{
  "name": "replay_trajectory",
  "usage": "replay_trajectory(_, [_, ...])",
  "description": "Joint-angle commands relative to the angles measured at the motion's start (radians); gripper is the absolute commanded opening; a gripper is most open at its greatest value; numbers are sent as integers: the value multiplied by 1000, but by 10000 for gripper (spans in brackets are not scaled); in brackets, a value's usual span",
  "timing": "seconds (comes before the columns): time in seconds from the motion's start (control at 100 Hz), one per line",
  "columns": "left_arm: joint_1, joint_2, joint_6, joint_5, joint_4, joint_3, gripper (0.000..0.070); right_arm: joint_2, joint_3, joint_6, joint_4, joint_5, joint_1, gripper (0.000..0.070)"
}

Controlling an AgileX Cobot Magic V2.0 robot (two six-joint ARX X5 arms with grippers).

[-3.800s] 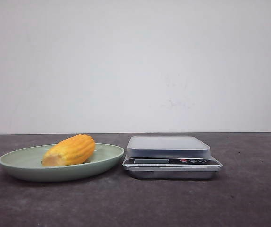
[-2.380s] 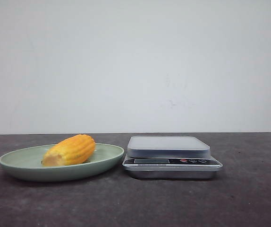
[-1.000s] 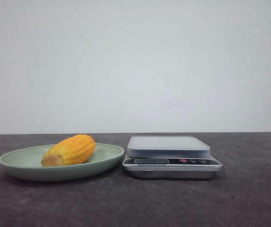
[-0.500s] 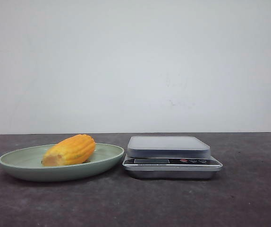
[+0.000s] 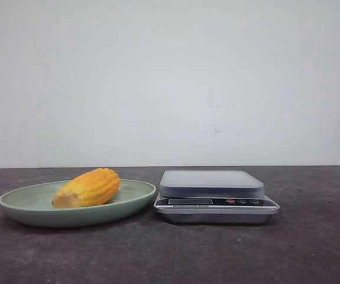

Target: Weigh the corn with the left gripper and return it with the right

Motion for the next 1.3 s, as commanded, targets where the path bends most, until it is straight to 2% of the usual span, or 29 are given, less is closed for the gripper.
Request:
replay_trajectory(0.0, [-23,65,24,0,-31,17,700,16,11,-4,-11,-2,3,700])
replay_trajectory(0.22, [-175,284,42,-13,-98,17,700,39,11,-5,-93,-2,3,700])
replay_trajectory(0.41, [-289,498,35,-117,-44,17,700,60,11,-6,-121,-2,3,700])
replay_trajectory(0.51, [-314,599,34,-157,-16,17,700,61,11,-19,-141,0,3,700])
replay_trajectory(0.81, [-358,855,15,-157,45,17,700,60,11,-36,-225,3,3,700])
replay_trajectory(1.02, [-389,969,-10,-157,25,17,700,60,11,-54,-248,3,3,700])
replay_trajectory(1.07, [-396,990,-10,-159,10,17,593,60,11,-63,-248,6,3,700])
replay_trajectory(1.12, [-401,1006,-5,-159,-5,17,409,60,11,-64,-248,9,3,700])
replay_trajectory(1.13, [-402,1008,-2,-159,-8,17,353,60,11,-64,-248,9,3,700])
replay_trajectory(1.15, [-404,1014,7,-159,-20,17,195,60,11,-64,-248,10,3,700])
replay_trajectory(1.16, [-404,1015,10,-159,-22,17,161,60,11,-64,-248,11,3,700])
replay_trajectory(1.17, [-405,1017,19,-159,-27,17,58,60,11,-64,-248,11,3,700])
replay_trajectory(1.18, [-405,1019,26,-159,-31,17,0,60,11,-64,-248,13,3,700])
replay_trajectory(1.2, [-406,1019,36,-159,-35,17,0,60,11,-64,-248,16,3,700])
replay_trajectory(1.21, [-407,1019,45,-159,-38,17,23,60,11,-65,-248,18,3,700])
replay_trajectory(1.29, [-417,1017,74,-174,-33,17,0,60,11,-65,-249,26,3,700])
